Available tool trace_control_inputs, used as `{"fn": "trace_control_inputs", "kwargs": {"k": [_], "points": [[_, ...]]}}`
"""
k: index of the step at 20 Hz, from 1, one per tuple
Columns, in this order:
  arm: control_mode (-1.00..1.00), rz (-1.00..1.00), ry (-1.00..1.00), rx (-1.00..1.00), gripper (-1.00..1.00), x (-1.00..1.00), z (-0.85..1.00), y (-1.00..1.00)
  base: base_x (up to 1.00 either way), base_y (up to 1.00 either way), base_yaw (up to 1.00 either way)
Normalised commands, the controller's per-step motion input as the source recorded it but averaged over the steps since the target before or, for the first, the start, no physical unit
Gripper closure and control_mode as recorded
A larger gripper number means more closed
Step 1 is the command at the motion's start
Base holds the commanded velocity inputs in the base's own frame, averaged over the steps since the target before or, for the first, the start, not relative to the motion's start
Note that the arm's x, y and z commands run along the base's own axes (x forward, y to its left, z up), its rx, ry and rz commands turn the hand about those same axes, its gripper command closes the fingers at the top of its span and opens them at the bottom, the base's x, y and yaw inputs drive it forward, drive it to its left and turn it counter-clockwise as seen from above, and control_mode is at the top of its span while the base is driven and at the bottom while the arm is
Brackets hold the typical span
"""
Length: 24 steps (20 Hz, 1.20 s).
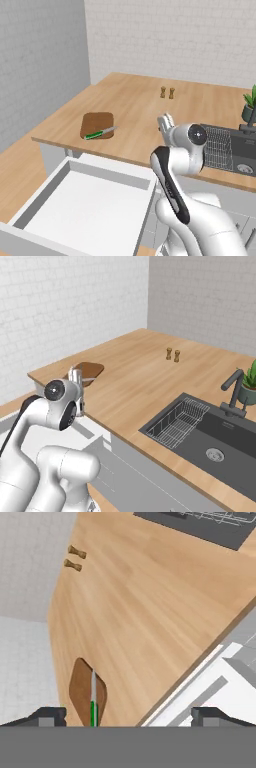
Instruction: Pick up the knife from the drawer and place it on the cutting board. Then place the meat from the plate to the cutting board.
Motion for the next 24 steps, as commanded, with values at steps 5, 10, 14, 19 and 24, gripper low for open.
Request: {"fn": "trace_control_inputs", "kwargs": {"k": [5,10,14,19,24], "points": [[1.0,0.0,0.0,0.0,-1.0,0.0,0.0,0.0,-1.0,-0.41,-0.1],[1.0,0.0,0.0,0.0,-1.0,0.0,0.0,0.0,-0.95,-0.71,-0.35],[1.0,0.0,0.0,0.0,-1.0,0.0,0.0,0.0,-0.55,-0.53,-0.62],[1.0,0.0,0.0,0.0,-1.0,0.0,0.0,0.0,-0.29,-0.42,-0.7],[1.0,0.0,0.0,0.0,-1.0,0.0,0.0,0.0,-0.04,-0.63,-0.59]]}}
